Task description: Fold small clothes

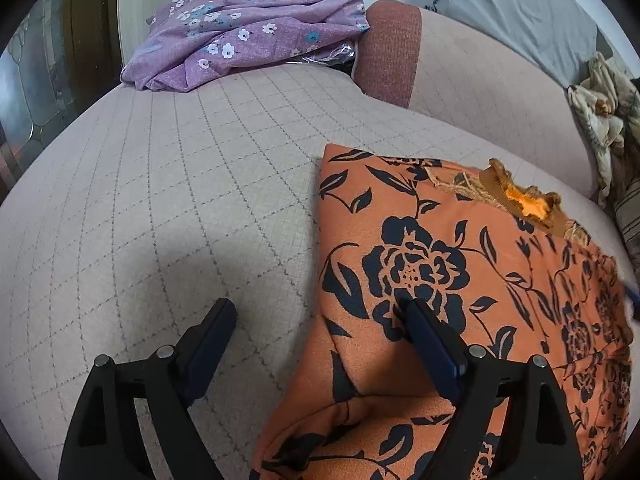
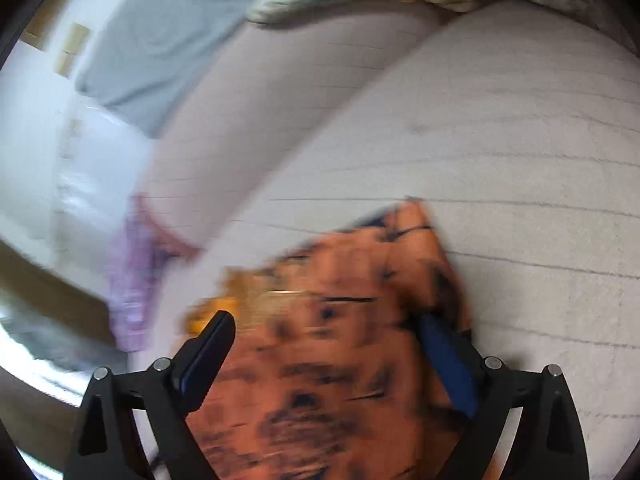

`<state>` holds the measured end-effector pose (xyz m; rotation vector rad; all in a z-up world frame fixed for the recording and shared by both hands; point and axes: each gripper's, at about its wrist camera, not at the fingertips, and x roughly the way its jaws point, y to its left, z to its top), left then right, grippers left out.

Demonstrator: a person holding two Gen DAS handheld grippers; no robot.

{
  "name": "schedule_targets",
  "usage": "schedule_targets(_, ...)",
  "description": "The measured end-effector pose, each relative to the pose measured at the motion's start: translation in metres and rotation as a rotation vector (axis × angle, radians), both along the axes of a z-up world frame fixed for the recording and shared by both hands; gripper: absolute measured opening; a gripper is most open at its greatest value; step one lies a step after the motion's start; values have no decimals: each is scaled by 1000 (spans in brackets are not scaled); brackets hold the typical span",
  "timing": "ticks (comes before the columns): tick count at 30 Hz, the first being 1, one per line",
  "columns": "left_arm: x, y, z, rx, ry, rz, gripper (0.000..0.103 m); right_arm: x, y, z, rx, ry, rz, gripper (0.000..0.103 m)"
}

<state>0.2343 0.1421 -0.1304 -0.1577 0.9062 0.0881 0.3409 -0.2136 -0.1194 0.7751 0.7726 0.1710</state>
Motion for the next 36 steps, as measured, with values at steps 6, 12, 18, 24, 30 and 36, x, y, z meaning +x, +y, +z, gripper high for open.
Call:
schedule_targets(6, -1, 0, 0, -8, -8, -2, 89, 24, -24, -34, 62, 47, -58, 95)
schedule_targets(12, -1, 0, 0, -7, -8, -1, 90, -6, -4, 11, 36, -60, -38, 95)
schedule_targets(18, -9, 7, 3, -54, -41, -3, 89, -106, 25, 33, -106, -71, 108, 95)
schedule_targets(24, -75, 15, 52, -58, -177, -1, 89, -203, 55, 42, -362, -85, 232, 95)
schedule_targets(30, -190, 11, 127, -76, -346, 25, 90, -283, 45, 65, -435, -177, 228, 95)
schedule_targets(36, -286, -2, 191, -32, -494, 19, 90, -341, 36, 113, -437, -359, 169, 95)
